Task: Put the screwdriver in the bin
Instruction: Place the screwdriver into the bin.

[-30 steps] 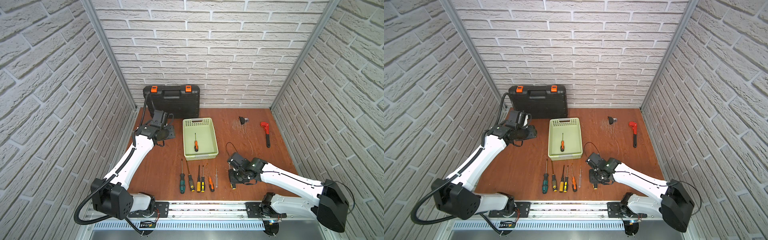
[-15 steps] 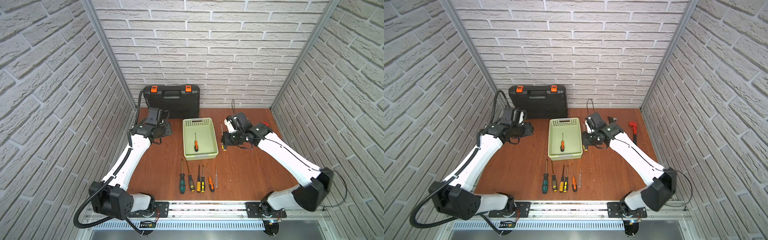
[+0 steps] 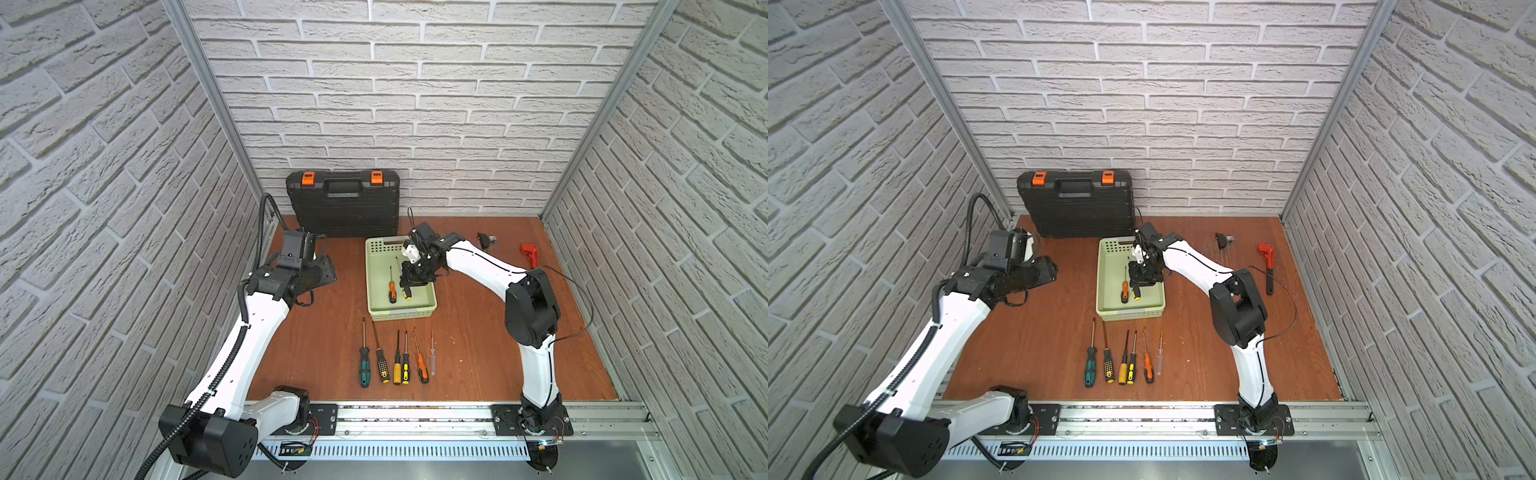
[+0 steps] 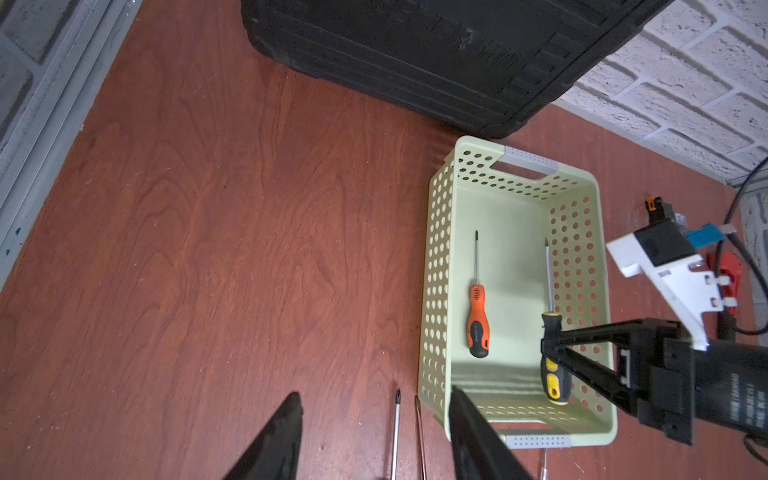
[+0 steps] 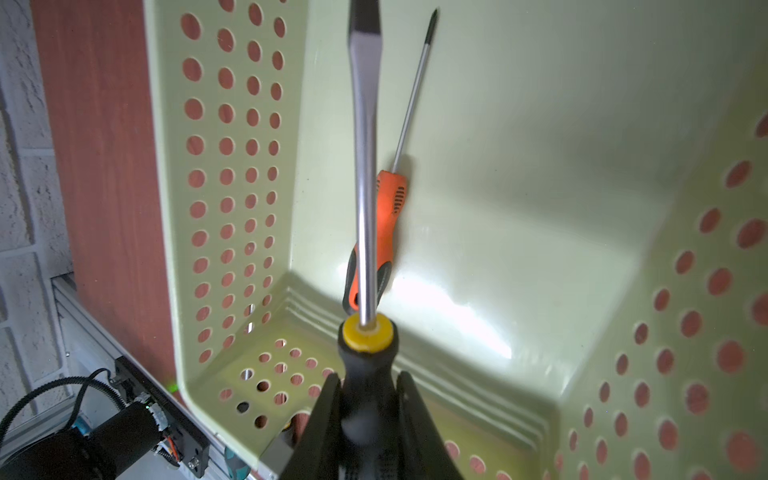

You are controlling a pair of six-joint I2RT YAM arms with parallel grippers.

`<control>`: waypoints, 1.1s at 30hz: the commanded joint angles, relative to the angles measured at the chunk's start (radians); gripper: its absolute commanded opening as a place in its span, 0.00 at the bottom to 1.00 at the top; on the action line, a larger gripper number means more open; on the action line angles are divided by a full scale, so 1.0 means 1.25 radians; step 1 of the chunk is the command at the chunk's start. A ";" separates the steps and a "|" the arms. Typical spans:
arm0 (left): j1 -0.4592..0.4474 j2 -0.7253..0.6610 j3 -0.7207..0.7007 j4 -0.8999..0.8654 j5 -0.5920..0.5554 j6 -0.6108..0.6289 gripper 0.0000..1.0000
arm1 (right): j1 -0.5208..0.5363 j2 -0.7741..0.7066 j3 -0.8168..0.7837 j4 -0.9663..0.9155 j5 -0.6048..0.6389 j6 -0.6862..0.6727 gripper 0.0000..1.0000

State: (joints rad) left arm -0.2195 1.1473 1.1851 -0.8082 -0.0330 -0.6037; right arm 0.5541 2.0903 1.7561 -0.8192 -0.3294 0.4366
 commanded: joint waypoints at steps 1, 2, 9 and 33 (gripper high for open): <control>0.010 -0.015 -0.014 0.004 -0.001 -0.003 0.57 | 0.014 0.012 0.027 0.038 0.008 -0.003 0.06; 0.010 -0.017 -0.016 0.005 0.000 -0.003 0.57 | 0.015 0.021 0.029 0.040 0.016 0.000 0.06; 0.013 -0.047 -0.035 0.002 -0.009 -0.004 0.58 | 0.016 0.067 0.050 0.043 0.053 -0.005 0.07; 0.005 -0.128 -0.150 -0.058 0.091 -0.067 0.56 | 0.018 0.040 0.069 0.046 0.088 -0.003 0.33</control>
State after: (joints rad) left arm -0.2096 1.0050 1.0454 -0.8478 0.0010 -0.6678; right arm 0.5701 2.2181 1.8030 -0.7517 -0.2214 0.4477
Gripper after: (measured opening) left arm 0.566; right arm 0.330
